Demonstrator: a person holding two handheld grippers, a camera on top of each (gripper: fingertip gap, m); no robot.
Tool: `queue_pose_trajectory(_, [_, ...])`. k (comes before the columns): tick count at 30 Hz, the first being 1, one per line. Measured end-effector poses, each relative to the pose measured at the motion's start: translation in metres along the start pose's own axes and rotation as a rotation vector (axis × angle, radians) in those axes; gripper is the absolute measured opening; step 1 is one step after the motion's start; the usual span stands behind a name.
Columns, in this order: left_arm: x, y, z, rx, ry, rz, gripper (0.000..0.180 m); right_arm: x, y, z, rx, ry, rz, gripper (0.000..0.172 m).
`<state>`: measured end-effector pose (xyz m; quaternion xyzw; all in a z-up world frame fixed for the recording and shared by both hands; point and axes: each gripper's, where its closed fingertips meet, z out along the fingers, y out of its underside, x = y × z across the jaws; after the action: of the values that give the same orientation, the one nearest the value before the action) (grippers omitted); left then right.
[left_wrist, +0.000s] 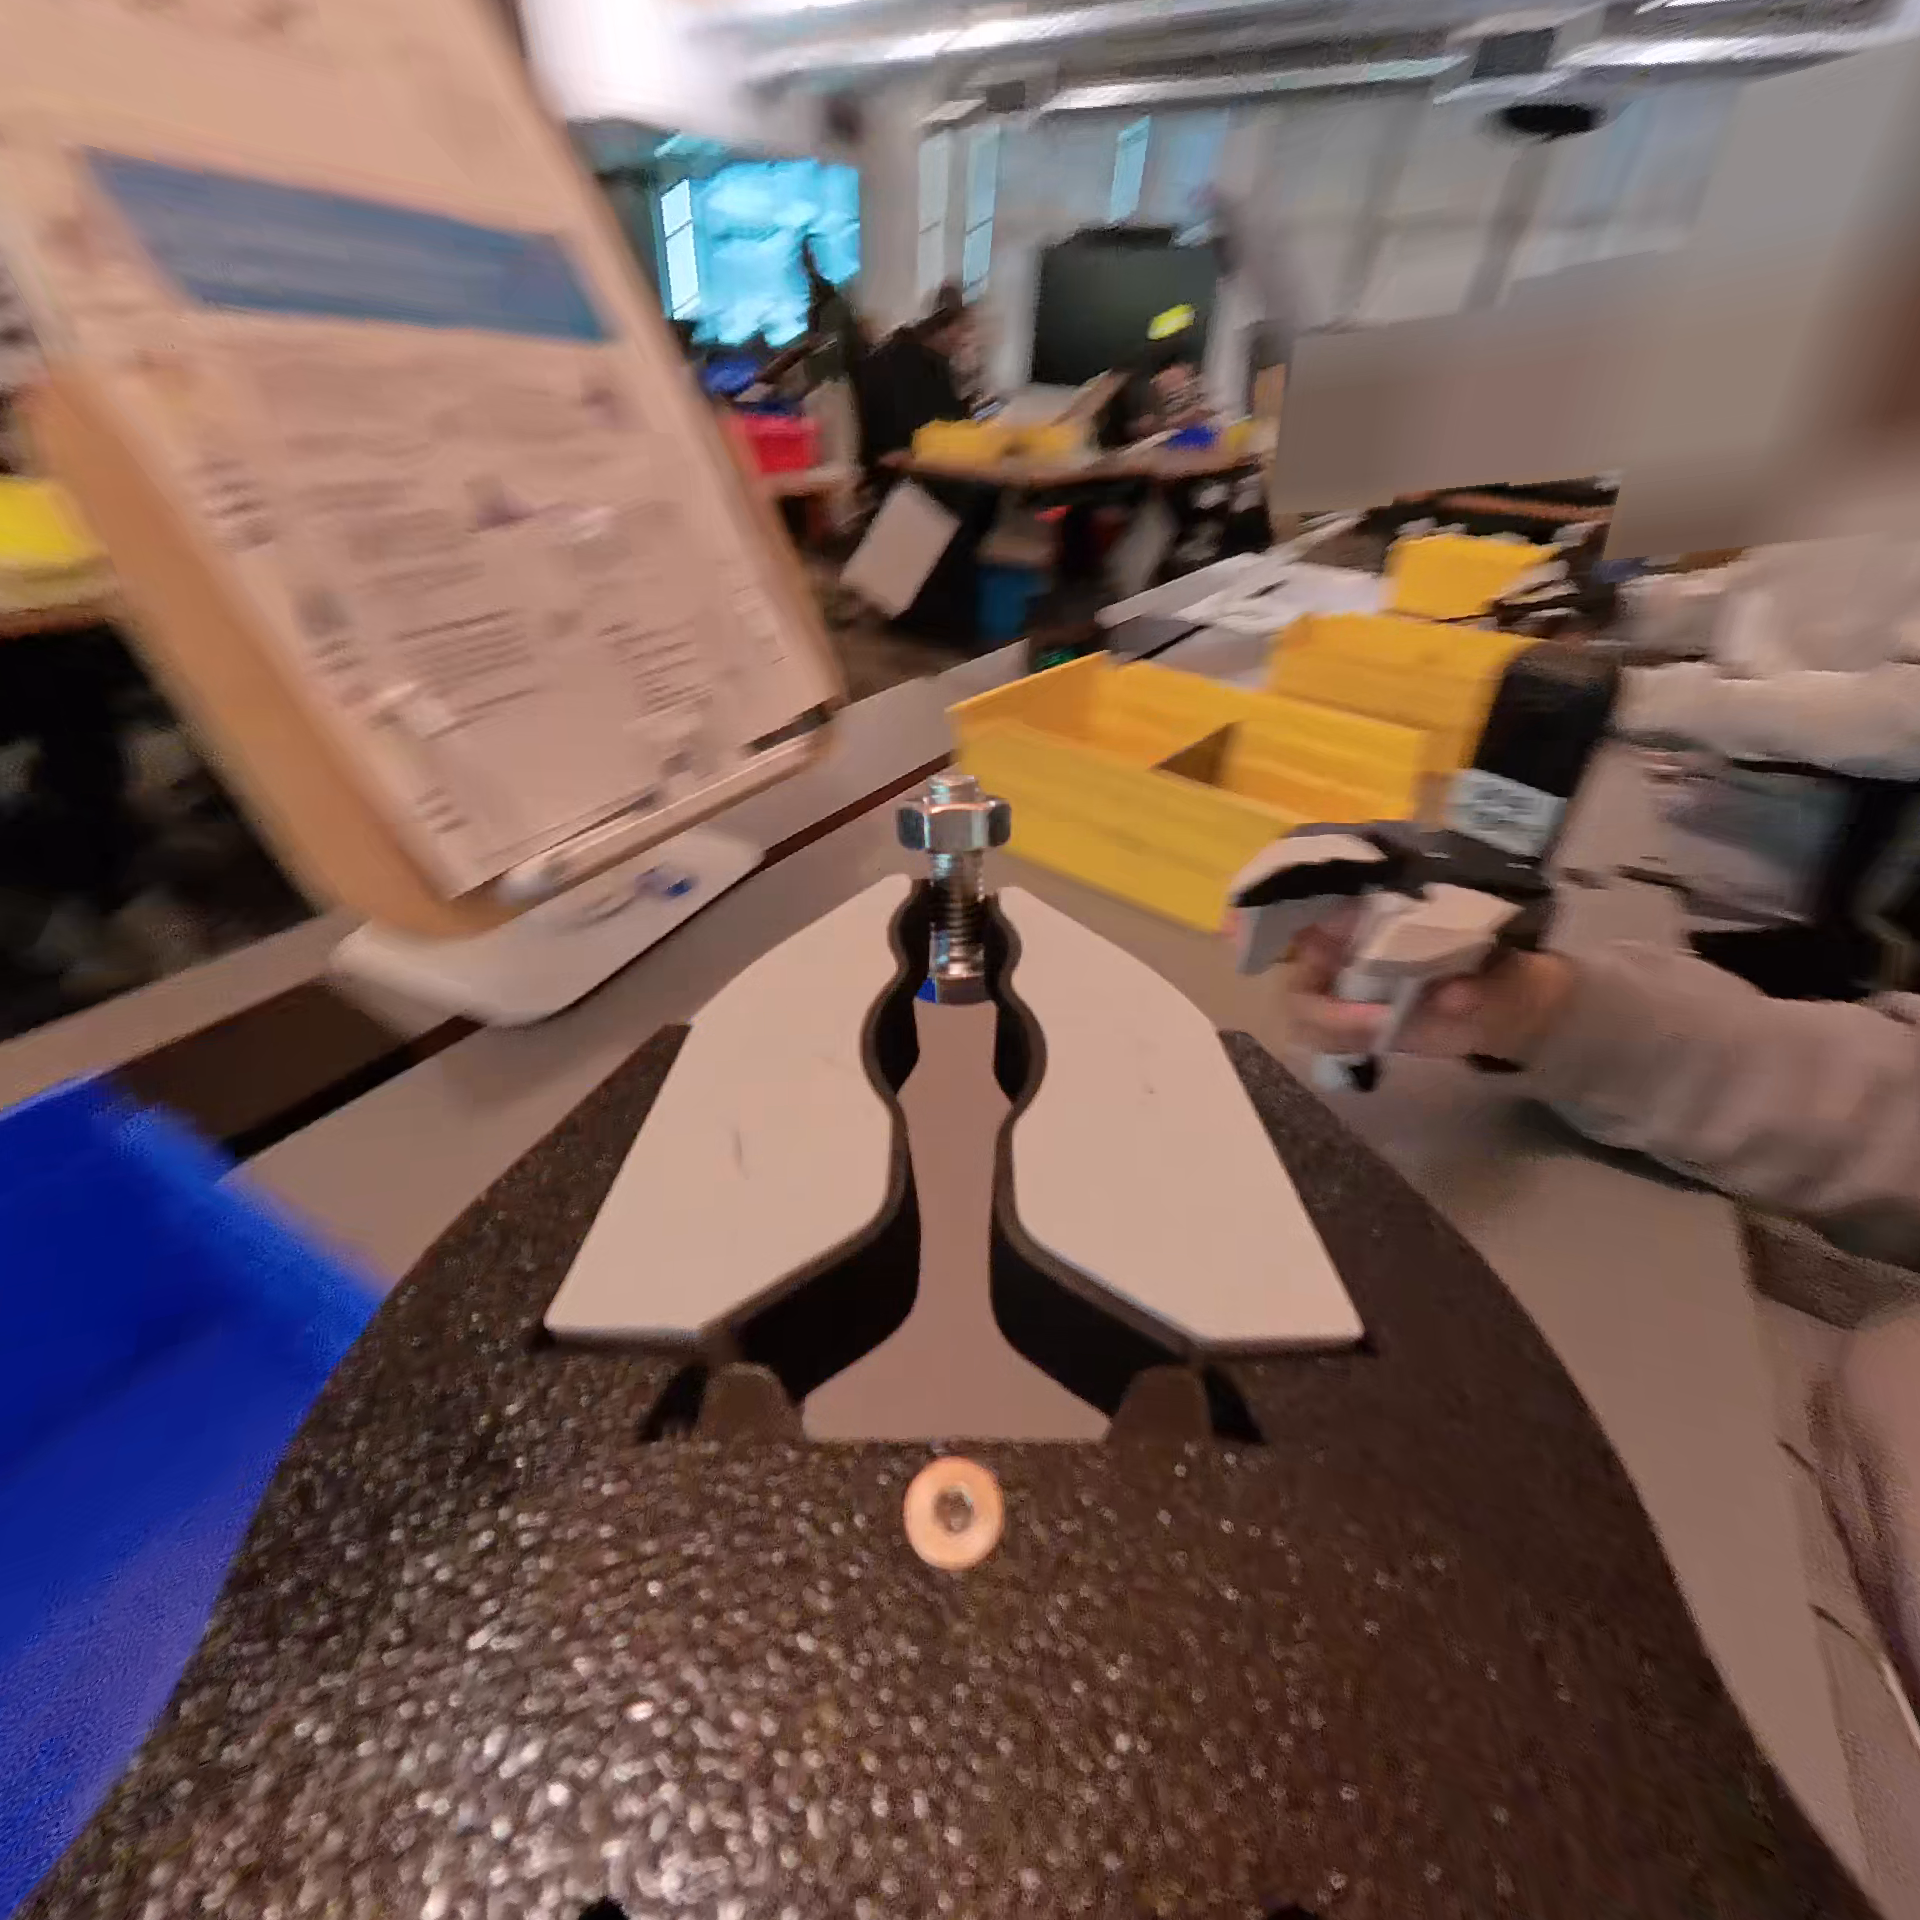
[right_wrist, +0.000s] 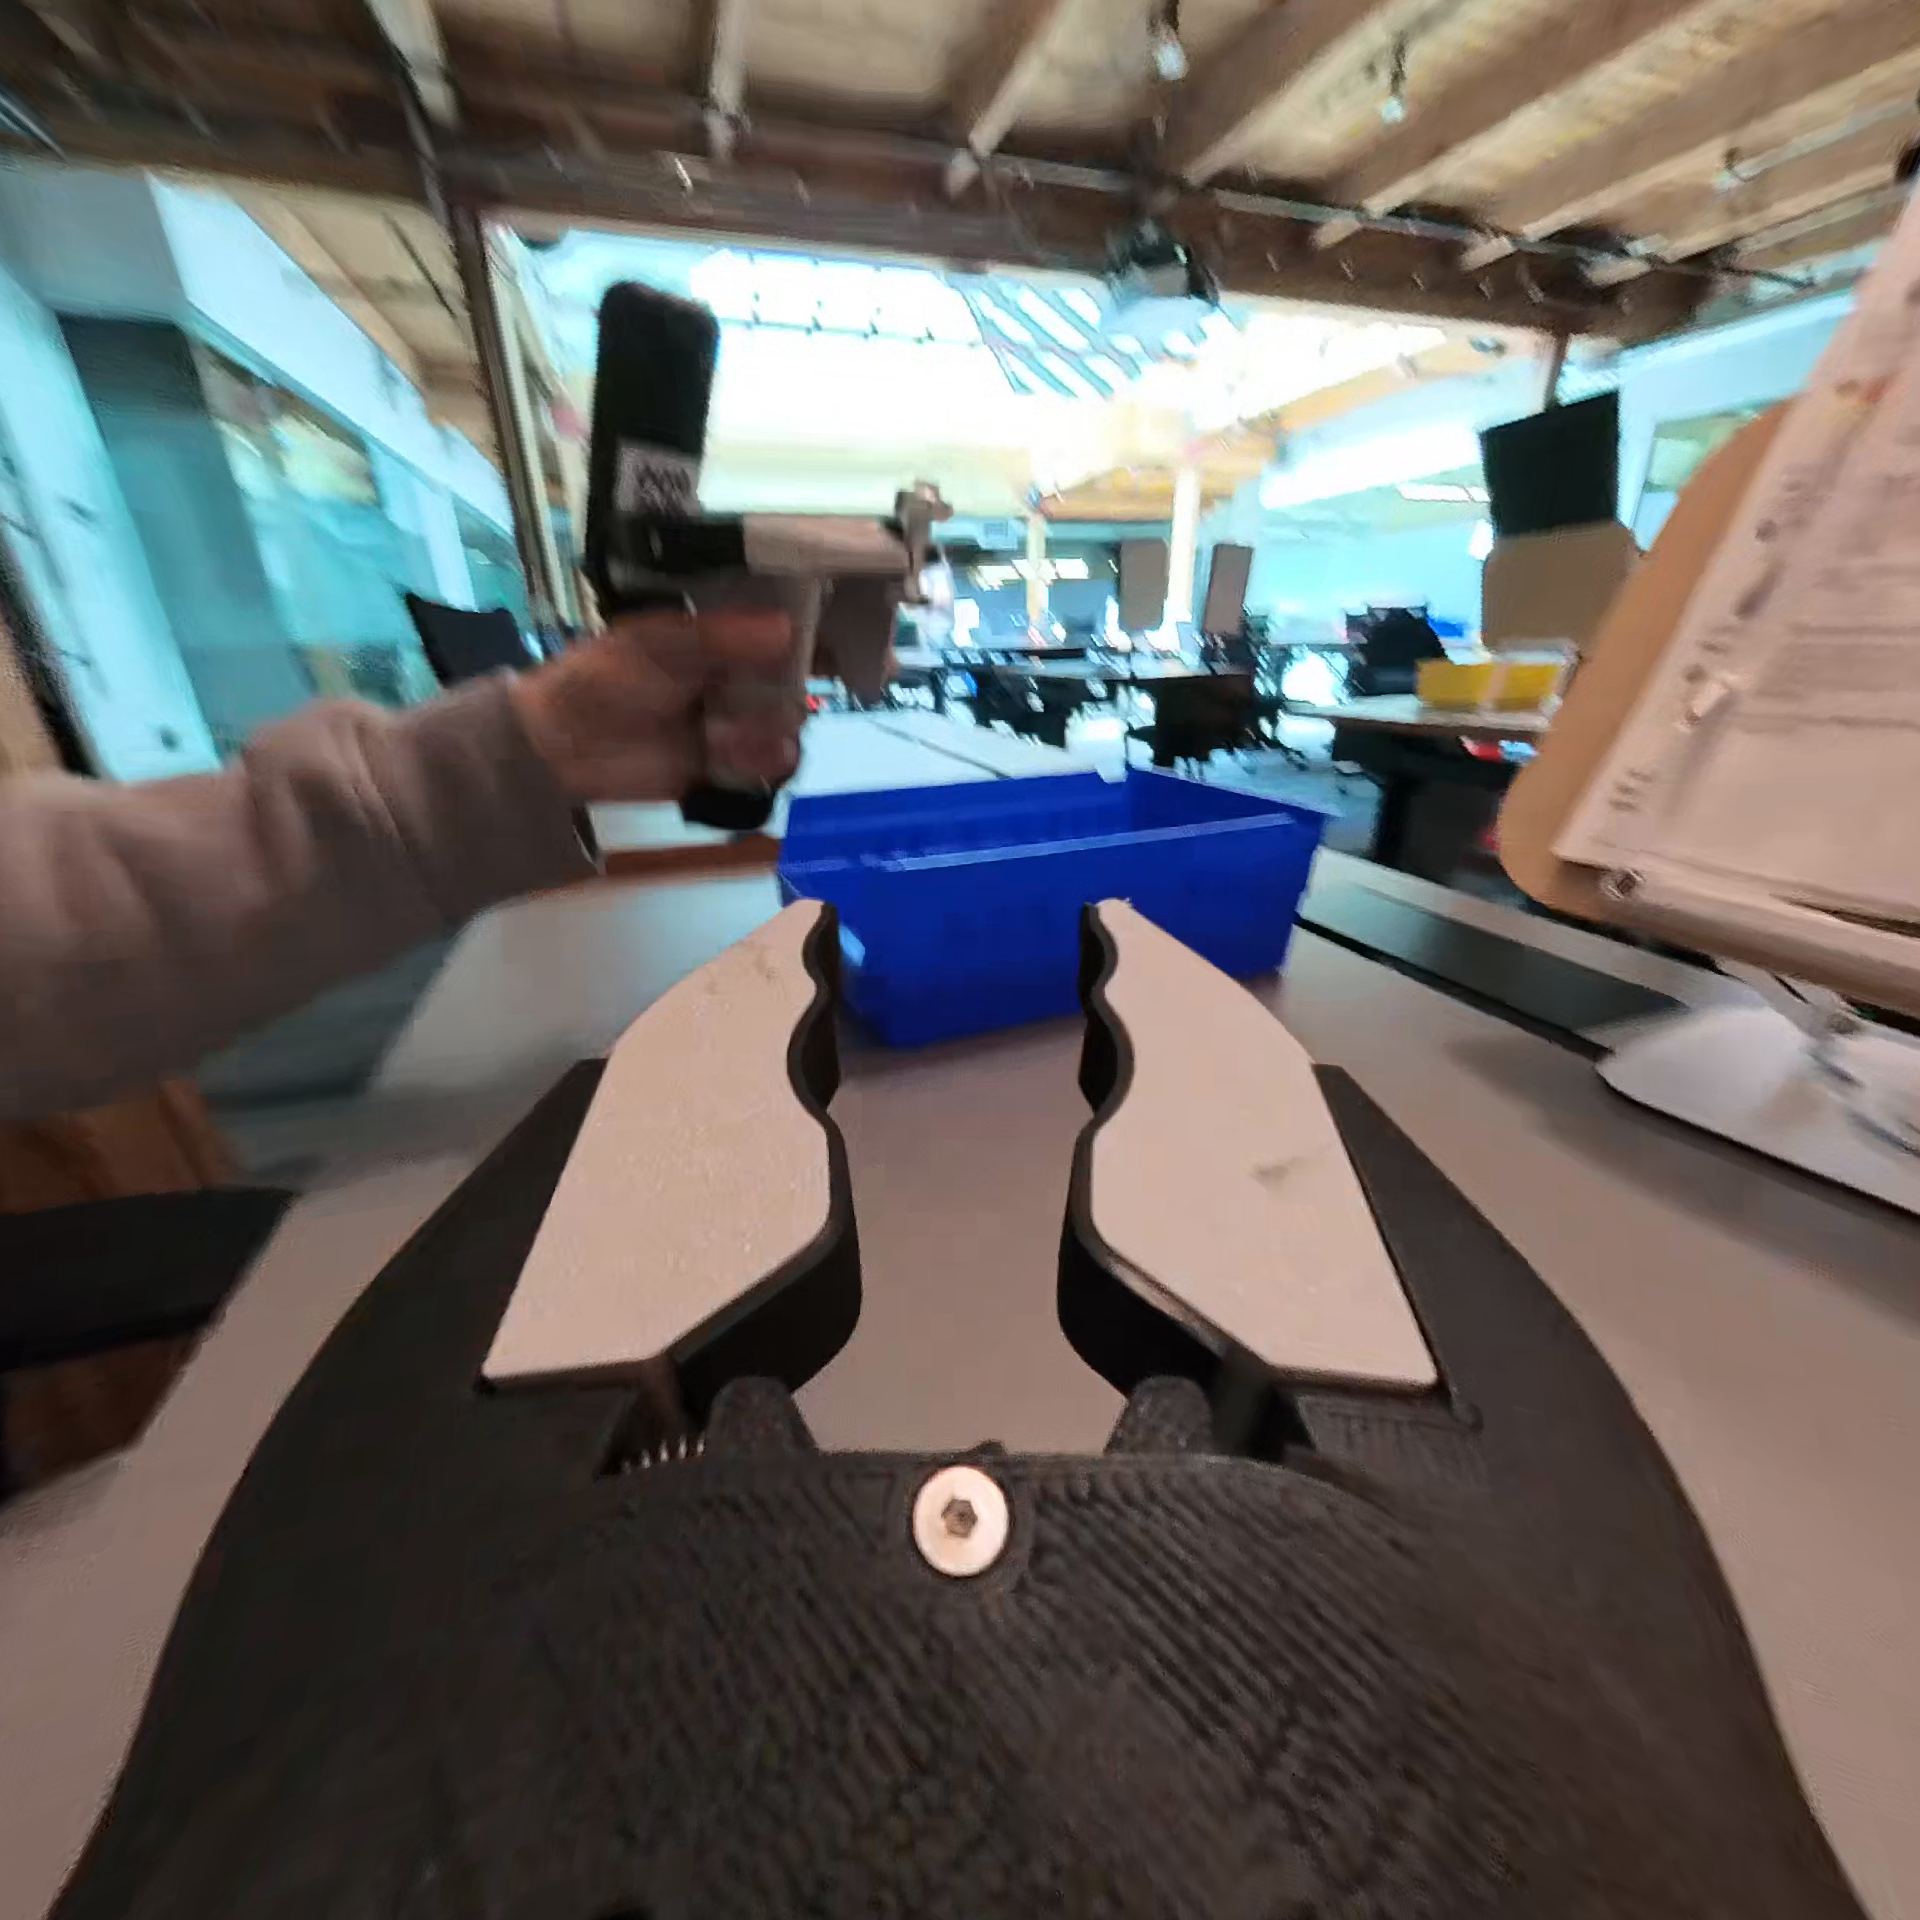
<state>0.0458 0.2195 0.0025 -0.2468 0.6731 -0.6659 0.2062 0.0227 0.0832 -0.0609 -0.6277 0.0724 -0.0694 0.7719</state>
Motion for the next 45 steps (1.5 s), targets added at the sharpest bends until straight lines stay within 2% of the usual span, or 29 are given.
queue_pose_trajectory(1, [0.021, 0.004, 0.011, 0.029, 0.080, 0.009, 0.009, -0.004, -0.006, 0.000, 0.037, -0.022, 0.014, 0.043])
queue_pose_trajectory(5, [0.079, 0.040, 0.056, 0.112, 0.332, -0.004, 0.008, -0.016, -0.013, -0.002, 0.088, -0.103, 0.043, 0.043])
queue_pose_trajectory(7, [0.092, 0.060, 0.073, 0.131, 0.387, -0.023, 0.008, -0.022, -0.016, -0.002, 0.106, -0.127, 0.040, 0.040])
queue_pose_trajectory(10, [0.105, 0.073, 0.083, 0.209, 0.436, -0.044, 0.008, -0.019, -0.011, -0.001, 0.076, -0.112, 0.019, 0.036])
queue_pose_trajectory(13, [0.114, 0.085, 0.087, 0.187, 0.469, -0.048, 0.008, -0.019, -0.006, 0.000, 0.052, -0.104, 0.007, 0.029])
queue_pose_trajectory(18, [0.120, 0.089, 0.085, 0.145, 0.445, 0.043, 0.008, -0.029, 0.002, 0.007, 0.003, -0.134, -0.025, 0.018])
queue_pose_trajectory(27, [0.121, 0.089, 0.086, 0.162, 0.414, 0.032, 0.009, -0.031, 0.001, 0.008, -0.013, -0.121, -0.101, 0.017])
queue_pose_trajectory(36, [0.116, 0.103, 0.088, 0.054, 0.368, 0.052, 0.009, -0.026, 0.011, 0.009, -0.061, -0.099, -0.124, 0.017])
queue_pose_trajectory(38, [0.112, 0.103, 0.089, 0.050, 0.316, 0.103, 0.008, -0.024, 0.012, 0.009, -0.054, -0.089, -0.102, 0.017])
queue_pose_trajectory(42, [0.109, 0.101, 0.092, 0.068, 0.276, 0.079, 0.008, -0.024, 0.012, 0.011, -0.047, -0.064, -0.099, 0.031])
queue_pose_trajectory(45, [0.109, 0.103, 0.093, 0.056, 0.285, 0.062, 0.008, -0.025, 0.014, 0.014, -0.058, -0.047, -0.126, 0.033])
